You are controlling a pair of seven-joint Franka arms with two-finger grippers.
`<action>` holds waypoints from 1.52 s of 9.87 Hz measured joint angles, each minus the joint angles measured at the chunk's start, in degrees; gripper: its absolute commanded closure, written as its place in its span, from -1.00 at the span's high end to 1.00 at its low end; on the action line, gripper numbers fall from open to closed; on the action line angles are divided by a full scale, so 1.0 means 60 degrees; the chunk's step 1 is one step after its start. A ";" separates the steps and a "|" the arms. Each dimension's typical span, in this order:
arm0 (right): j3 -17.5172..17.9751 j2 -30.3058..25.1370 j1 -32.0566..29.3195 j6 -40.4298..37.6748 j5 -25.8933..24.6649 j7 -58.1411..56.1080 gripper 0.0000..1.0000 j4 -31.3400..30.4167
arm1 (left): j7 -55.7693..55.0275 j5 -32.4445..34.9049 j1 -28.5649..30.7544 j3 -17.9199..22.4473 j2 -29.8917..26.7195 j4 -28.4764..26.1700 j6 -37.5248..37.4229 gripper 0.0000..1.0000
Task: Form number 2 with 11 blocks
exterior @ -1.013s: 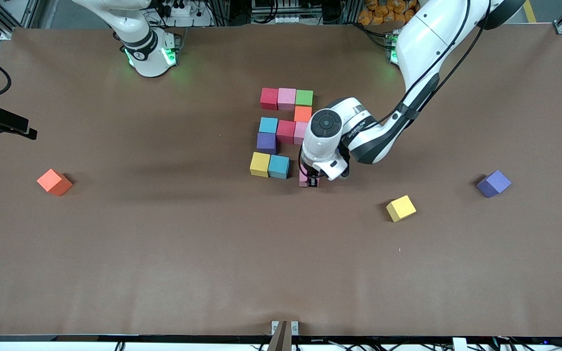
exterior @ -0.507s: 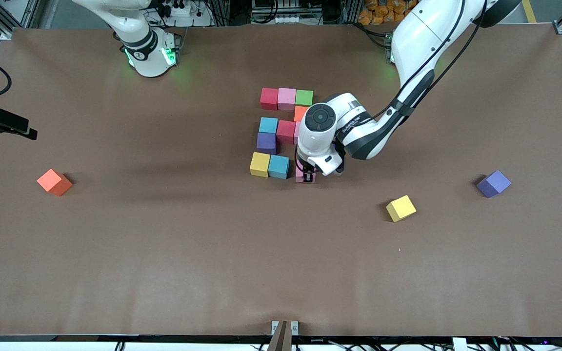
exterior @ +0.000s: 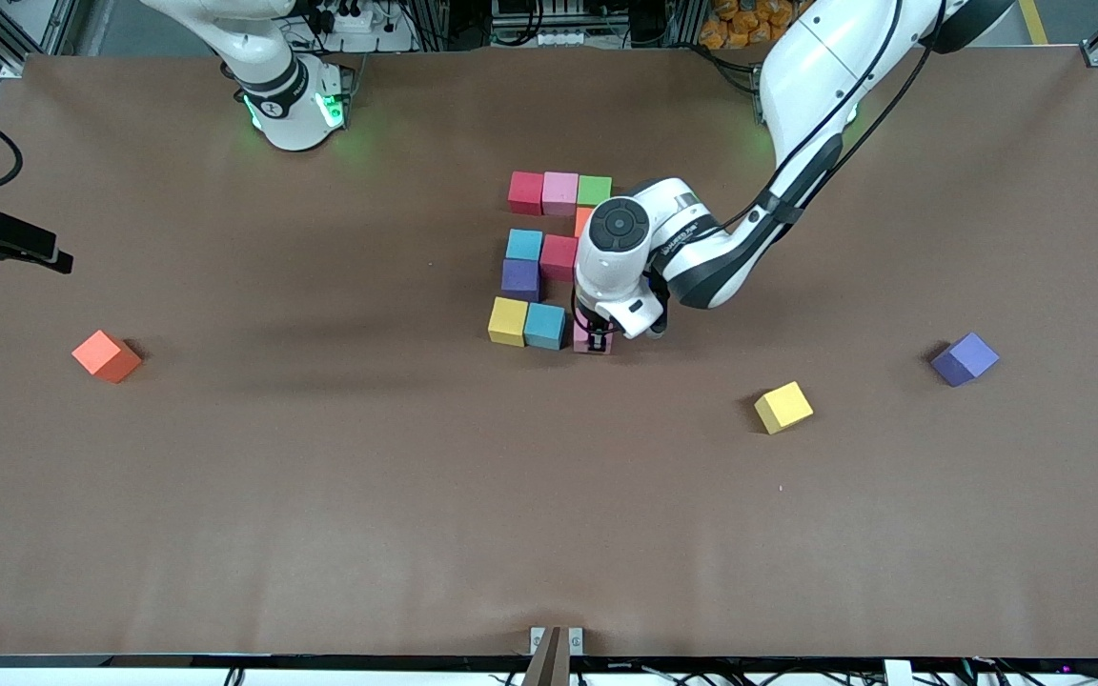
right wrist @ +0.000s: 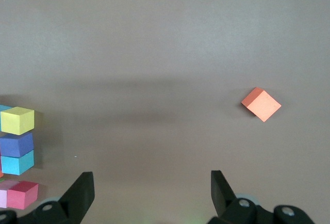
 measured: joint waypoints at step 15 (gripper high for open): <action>-0.0005 0.0001 0.0000 0.0009 0.0000 0.0000 1.00 0.0000 | -0.0006 0.0011 -0.0160 0.0053 0.0016 0.0142 0.0165 -1.00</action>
